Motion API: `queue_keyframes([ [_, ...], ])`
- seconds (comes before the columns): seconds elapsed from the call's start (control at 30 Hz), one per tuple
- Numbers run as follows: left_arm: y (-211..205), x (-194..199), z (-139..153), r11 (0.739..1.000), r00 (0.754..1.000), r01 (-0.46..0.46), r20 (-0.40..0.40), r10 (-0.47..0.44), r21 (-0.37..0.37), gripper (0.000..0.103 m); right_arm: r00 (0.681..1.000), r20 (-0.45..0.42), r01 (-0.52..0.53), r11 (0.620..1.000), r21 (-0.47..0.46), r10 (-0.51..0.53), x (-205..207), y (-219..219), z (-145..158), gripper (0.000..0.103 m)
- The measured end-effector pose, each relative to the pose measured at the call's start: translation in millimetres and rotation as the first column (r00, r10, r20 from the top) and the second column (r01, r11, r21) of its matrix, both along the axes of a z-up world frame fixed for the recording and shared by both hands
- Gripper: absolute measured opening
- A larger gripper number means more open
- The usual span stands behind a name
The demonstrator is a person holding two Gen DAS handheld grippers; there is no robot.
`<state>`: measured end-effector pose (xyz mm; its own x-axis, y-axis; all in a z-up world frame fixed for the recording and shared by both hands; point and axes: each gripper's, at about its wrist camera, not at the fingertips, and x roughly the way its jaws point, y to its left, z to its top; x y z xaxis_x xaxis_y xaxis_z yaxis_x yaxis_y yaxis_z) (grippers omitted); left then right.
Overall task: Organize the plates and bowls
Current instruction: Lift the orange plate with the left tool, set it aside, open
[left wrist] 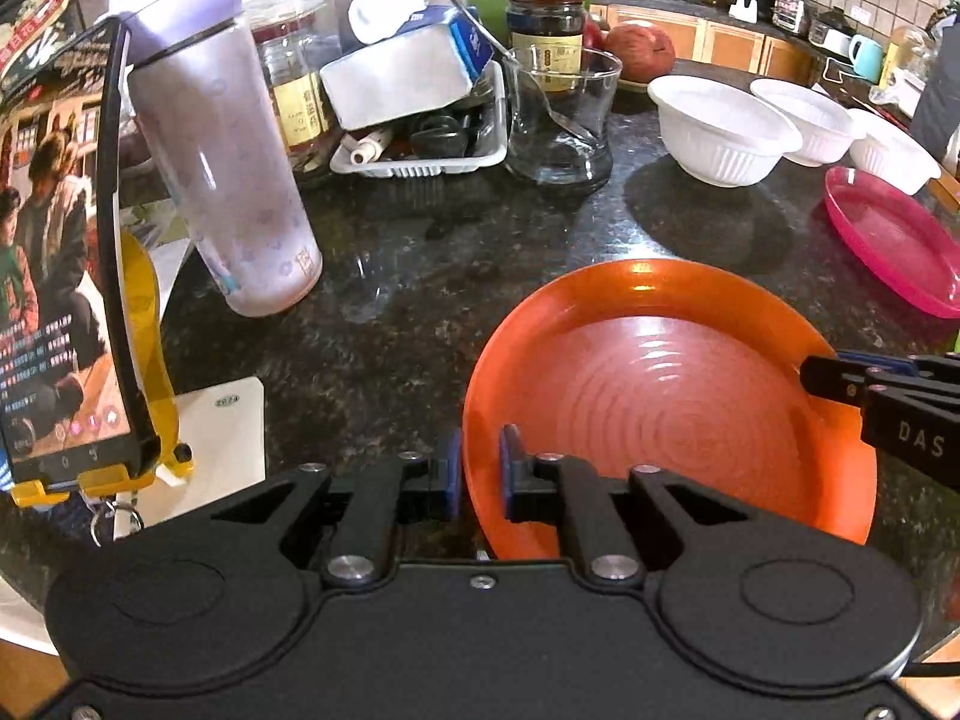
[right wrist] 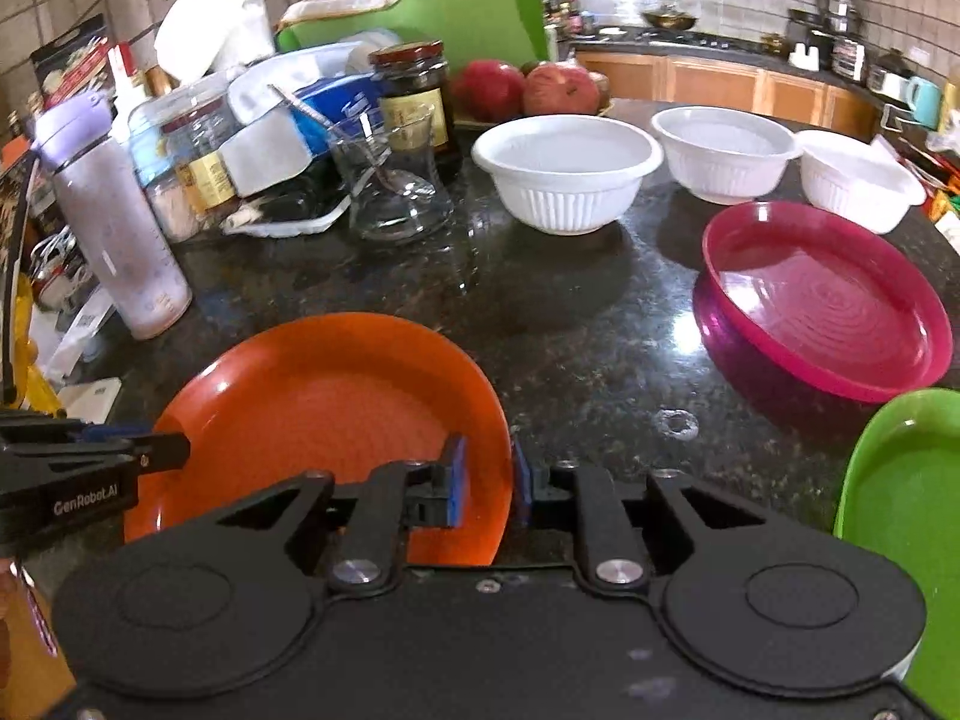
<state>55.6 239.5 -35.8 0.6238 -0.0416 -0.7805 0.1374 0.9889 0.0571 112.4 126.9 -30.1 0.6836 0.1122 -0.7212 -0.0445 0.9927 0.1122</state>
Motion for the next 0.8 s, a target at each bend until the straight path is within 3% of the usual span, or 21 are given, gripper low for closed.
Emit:
queue_keyframes([
  [0.07, -1, -2, 3, 1.0, 0.999, 0.01, 0.031, -0.01, 0.009, 0.027, 0.999, 0.026, 0.028, 1.0, -0.012, -0.028, -4, 0, 2, 0.043],
  [0.2, -1, -8, 10, 0.999, 0.996, 0.018, 0.088, -0.021, 0.026, 0.029, 0.993, 0.094, 0.069, 0.997, -0.035, -0.066, -11, -3, 7, 0.048],
  [0.27, 2, -9, 13, 1.0, 0.994, 0.022, 0.103, -0.023, 0.011, 0.035, 0.982, 0.161, 0.105, 0.994, -0.03, -0.099, -18, -7, 13, 0.049],
  [0.33, 4, -9, 16, 1.0, 0.993, 0.017, 0.116, -0.016, -0.013, 0.049, 0.962, 0.231, 0.156, 0.987, -0.021, -0.147, -25, -11, 19, 0.05],
  [0.4, 6, -9, 20, 1.0, 0.991, 0.008, 0.136, -0.004, -0.027, 0.05, 0.939, 0.276, 0.208, 0.978, 0.015, -0.204, -32, -18, 24, 0.061],
  [0.47, 5, -10, 22, 1.0, 0.988, 0.007, 0.154, -0.003, -0.03, 0.051, 0.928, 0.276, 0.234, 0.969, 0.084, -0.248, -38, -29, 29, 0.062],
  [0.53, 4, -11, 25, 0.999, 0.985, 0.014, 0.171, -0.008, -0.036, 0.061, 0.941, 0.235, 0.223, 0.969, 0.105, -0.242, -39, -37, 32, 0.062],
  [0.6, 0, -13, 27, 0.999, 0.982, 0.025, 0.191, -0.016, -0.04, 0.065, 0.944, 0.222, 0.226, 0.969, 0.103, -0.244, -42, -42, 34, 0.063],
  [0.8, -23, -20, 34, 0.996, 0.975, 0.086, 0.209, -0.08, -0.023, 0.066, 0.937, 0.246, 0.244, 0.969, 0.046, -0.248, -54, -57, 35, 0.063],
])
